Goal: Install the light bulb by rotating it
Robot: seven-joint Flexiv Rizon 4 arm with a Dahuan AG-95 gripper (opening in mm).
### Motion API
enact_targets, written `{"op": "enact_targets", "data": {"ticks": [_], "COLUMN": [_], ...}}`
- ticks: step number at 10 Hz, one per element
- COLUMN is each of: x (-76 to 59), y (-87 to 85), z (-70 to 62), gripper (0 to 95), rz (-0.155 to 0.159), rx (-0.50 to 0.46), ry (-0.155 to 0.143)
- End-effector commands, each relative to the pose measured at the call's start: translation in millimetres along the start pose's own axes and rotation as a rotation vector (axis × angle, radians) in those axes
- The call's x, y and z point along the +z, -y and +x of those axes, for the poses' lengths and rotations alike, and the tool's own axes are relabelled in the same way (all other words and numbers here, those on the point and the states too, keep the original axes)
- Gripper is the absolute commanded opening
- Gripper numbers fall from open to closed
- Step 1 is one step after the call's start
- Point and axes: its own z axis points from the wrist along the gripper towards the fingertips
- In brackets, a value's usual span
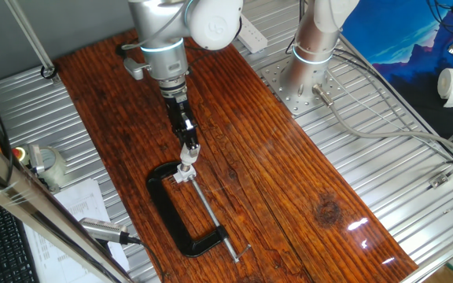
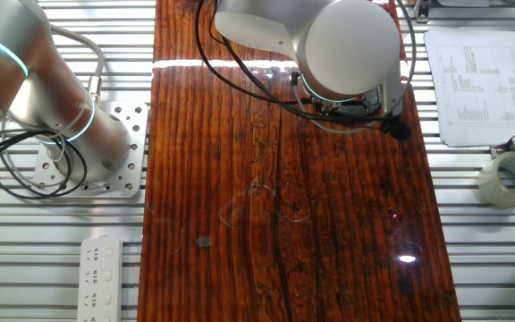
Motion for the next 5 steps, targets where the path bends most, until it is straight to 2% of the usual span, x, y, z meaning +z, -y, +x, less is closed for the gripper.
{"op": "enact_targets", "data": {"ticks": [1,5], "x": [0.1,-1.6], "y": [-0.1,-1.9], "z": [0.0,-0.1], "gripper": [38.0,38.0], "rz": [0.0,-0.004], "rx": [-0.001,0.001], "ry": [0.0,-0.002]}}
